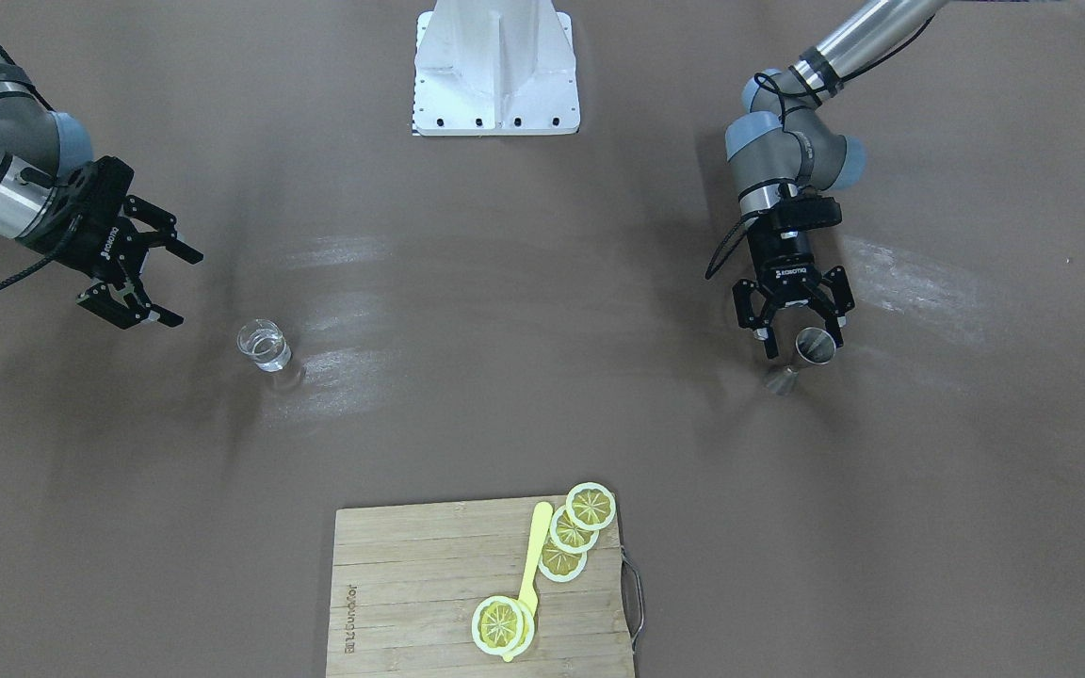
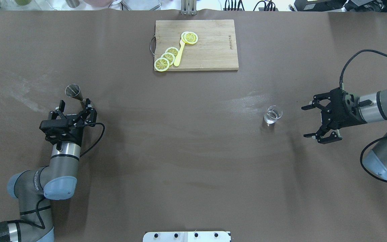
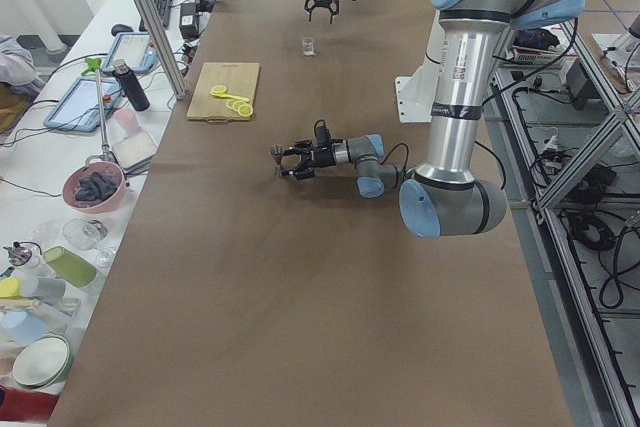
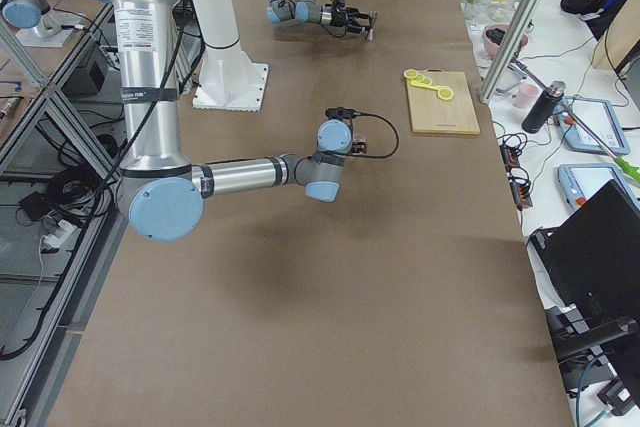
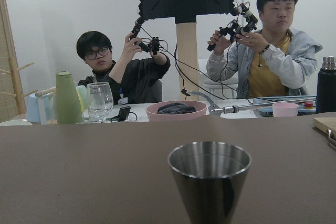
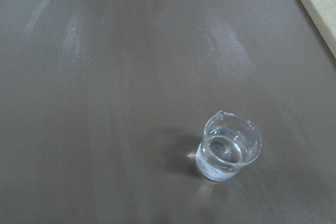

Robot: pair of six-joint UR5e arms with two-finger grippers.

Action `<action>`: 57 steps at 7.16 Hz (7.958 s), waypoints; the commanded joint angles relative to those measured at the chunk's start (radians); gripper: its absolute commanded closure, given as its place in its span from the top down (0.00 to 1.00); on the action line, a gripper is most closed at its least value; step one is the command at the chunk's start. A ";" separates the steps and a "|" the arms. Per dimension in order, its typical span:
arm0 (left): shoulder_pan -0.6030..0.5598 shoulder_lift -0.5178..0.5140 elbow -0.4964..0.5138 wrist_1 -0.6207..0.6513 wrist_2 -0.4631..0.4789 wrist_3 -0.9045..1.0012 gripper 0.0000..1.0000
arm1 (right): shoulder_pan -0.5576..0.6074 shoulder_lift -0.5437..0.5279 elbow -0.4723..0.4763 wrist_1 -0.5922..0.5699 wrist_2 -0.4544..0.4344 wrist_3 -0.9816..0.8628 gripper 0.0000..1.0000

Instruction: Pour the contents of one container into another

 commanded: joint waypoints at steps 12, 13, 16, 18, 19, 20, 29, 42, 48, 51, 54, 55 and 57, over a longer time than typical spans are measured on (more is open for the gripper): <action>-0.042 -0.085 0.036 0.116 -0.003 -0.035 0.00 | 0.009 0.208 -0.269 0.092 0.072 0.003 0.98; -0.060 -0.117 -0.017 0.116 -0.006 0.086 0.00 | 0.012 0.236 -0.297 0.092 0.069 0.003 0.98; -0.047 -0.277 -0.092 0.110 -0.066 0.360 0.00 | -0.003 0.265 -0.323 0.092 0.069 0.018 0.98; -0.033 -0.386 -0.021 0.102 -0.107 0.361 0.00 | -0.008 0.259 -0.322 0.092 0.072 0.023 0.98; -0.010 -0.432 -0.021 0.104 -0.121 0.373 0.00 | -0.013 0.259 -0.322 0.092 0.073 0.023 0.98; -0.011 -0.496 -0.019 0.105 -0.169 0.525 0.00 | -0.013 0.264 -0.322 0.092 0.073 0.028 0.93; -0.007 -0.536 -0.022 -0.080 -0.325 0.778 0.00 | 0.019 0.261 -0.317 0.075 0.148 0.038 0.30; -0.005 -0.532 0.045 -0.273 -0.474 0.787 0.00 | 0.228 0.333 -0.023 -0.315 0.259 0.034 0.00; -0.005 -0.521 0.043 -0.276 -0.469 0.787 0.00 | 0.262 0.431 0.181 -0.787 0.244 -0.120 0.00; -0.005 -0.521 0.043 -0.277 -0.469 0.787 0.00 | 0.218 0.518 0.206 -0.964 0.172 -0.185 0.00; -0.004 -0.514 0.045 -0.290 -0.469 0.787 0.00 | 0.170 0.598 0.212 -1.167 0.089 -0.320 0.00; 0.000 -0.497 0.043 -0.299 -0.466 0.787 0.00 | 0.167 0.619 0.211 -1.205 0.066 -0.331 0.00; 0.000 -0.498 0.045 -0.300 -0.466 0.787 0.00 | 0.142 0.668 0.209 -1.323 0.028 -0.402 0.00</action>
